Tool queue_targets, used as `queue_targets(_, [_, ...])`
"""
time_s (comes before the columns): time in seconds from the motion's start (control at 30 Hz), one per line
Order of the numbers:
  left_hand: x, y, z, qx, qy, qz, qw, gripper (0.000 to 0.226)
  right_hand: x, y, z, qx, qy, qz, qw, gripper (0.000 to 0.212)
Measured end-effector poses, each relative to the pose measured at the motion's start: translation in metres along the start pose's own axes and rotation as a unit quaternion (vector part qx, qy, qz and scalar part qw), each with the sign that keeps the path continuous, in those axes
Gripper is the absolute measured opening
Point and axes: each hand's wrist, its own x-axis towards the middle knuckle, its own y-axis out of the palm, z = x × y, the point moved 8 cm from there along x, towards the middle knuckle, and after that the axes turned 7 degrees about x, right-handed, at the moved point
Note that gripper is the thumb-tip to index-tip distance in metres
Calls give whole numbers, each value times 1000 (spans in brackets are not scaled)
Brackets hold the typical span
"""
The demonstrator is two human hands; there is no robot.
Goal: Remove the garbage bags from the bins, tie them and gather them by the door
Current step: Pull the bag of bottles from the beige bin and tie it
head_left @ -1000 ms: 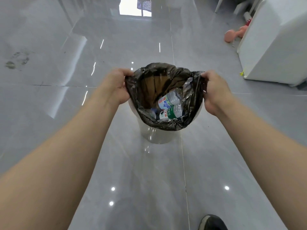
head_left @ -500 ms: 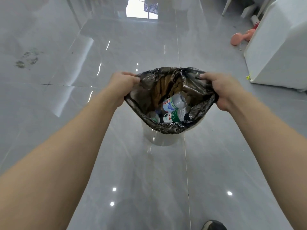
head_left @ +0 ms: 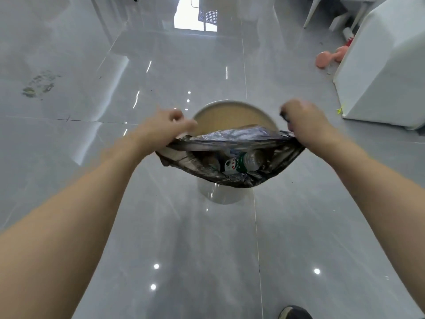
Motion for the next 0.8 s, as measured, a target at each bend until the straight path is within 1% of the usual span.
queue_targets(0.03, [-7,7,0,126,0,69,990,52,-5,7,0,-133,-9,54,990,47])
queue_targets(0.07, [-17,12,2,203,-13,133,970,63,-13,13,-4,-193,13,108,975,62])
queue_targets(0.1, [-24,15,6,254,-34,180,950,75,-21,17,-11,-220,50,151,962,83])
queue_targets(0.13, [-30,17,9,284,-55,212,934,87,-28,23,-14,-253,66,191,946,106])
queue_targets(0.17, [-34,20,11,305,-68,231,921,98,-35,29,-16,-304,66,224,924,125])
queue_targets(0.2, [-34,23,13,325,-69,227,915,106,-38,32,-19,-347,70,236,905,136])
queue_targets(0.23, [-33,27,13,352,-61,203,911,109,-41,35,-20,-387,72,238,888,142])
queue_targets(0.27, [-31,30,13,386,-46,168,906,104,-43,37,-23,-426,73,239,870,145])
queue_targets(0.33, [-28,39,4,441,2,92,893,76,-50,43,-27,-495,77,246,830,147])
queue_targets(0.37, [-27,44,0,448,20,63,892,60,-53,47,-29,-527,83,247,809,142])
queue_targets(0.4, [-28,47,-4,447,27,43,893,48,-53,49,-30,-549,84,242,796,128])
queue_targets(0.43, [-27,48,-6,448,33,28,893,38,-52,51,-28,-556,79,232,795,102])
queue_targets(0.47, [-27,48,-8,453,39,20,890,29,-49,50,-26,-551,79,217,802,71])
queue_targets(0.5, [-27,45,-9,449,39,13,893,20,-46,46,-24,-537,84,197,816,50])
queue_targets(0.53, [-26,41,-7,427,28,4,904,14,-42,40,-23,-522,95,178,829,43])
queue_targets(0.57, [-24,34,-5,381,11,-5,925,14,-39,35,-22,-506,103,164,841,42])
queue_targets(0.6, [-22,29,-1,309,-19,-2,951,18,-36,30,-21,-494,108,153,849,40])
queue_targets(0.63, [-21,26,3,211,-50,5,976,23,-33,25,-22,-477,115,143,860,38])
queue_targets(0.67, [-20,23,5,125,-74,7,989,27,-31,22,-23,-446,126,136,876,33])
queue_targets(0.7, [-19,21,7,83,-88,6,993,30,-30,21,-27,-394,138,138,898,27])
queue_targets(0.73, [-19,20,8,80,-94,15,992,32,-30,22,-32,-324,163,156,919,22])
queue_targets(0.77, [-19,22,8,109,-96,36,989,32,-31,24,-37,-244,199,169,934,21])
queue_targets(0.8, [-21,24,7,159,-92,66,981,29,-33,25,-41,-185,226,177,940,20])
